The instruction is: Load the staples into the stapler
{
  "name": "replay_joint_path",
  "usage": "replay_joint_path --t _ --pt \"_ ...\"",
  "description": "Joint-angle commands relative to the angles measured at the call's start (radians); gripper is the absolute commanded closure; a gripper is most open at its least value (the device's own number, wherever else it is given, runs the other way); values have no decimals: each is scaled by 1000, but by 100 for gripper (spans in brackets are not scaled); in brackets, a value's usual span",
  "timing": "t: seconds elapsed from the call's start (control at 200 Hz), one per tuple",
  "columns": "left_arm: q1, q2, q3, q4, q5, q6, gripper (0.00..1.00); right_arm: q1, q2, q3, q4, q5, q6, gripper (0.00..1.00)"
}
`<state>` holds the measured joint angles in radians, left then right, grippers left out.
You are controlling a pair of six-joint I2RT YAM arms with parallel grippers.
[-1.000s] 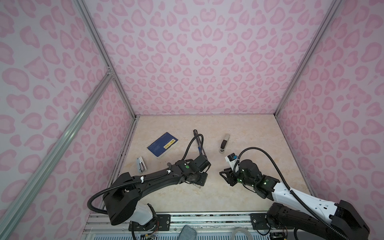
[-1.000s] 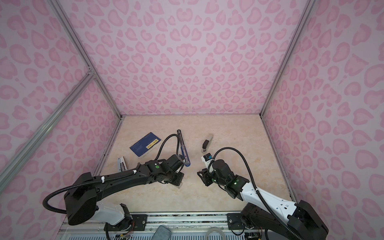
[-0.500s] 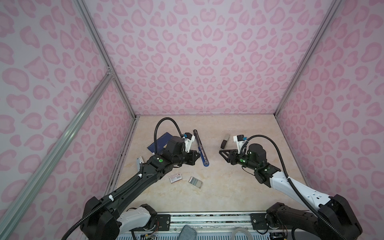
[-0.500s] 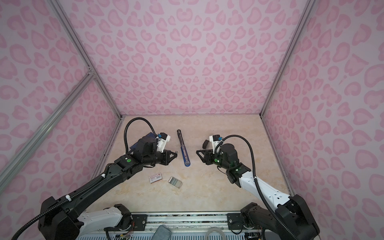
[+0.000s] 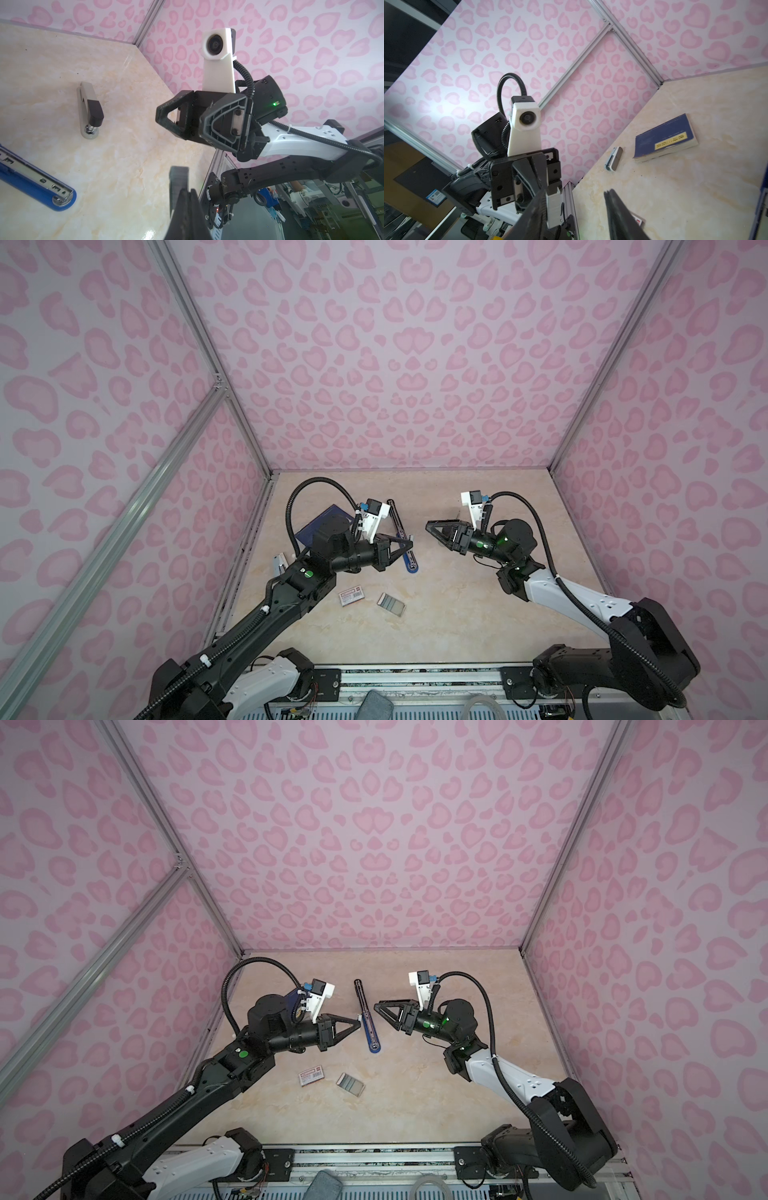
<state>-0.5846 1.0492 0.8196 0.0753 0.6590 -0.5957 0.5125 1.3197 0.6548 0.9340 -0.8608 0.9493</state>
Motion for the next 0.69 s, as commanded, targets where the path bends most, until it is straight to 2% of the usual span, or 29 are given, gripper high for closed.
replay_joint_path --t 0.0,0.305,0.555,0.69 --pt "0 -6 -9 76 43 -28 97 22 -7 14 20 -35 -31 51" --pt "0 -15 -25 148 84 -53 97 57 6 17 42 -60 -30 51" --pt "0 -21 -36 164 102 -64 97 67 49 15 235 -110 89 54" --pt "0 -23 -42 172 104 -69 97 73 68 19 276 -125 118 58"
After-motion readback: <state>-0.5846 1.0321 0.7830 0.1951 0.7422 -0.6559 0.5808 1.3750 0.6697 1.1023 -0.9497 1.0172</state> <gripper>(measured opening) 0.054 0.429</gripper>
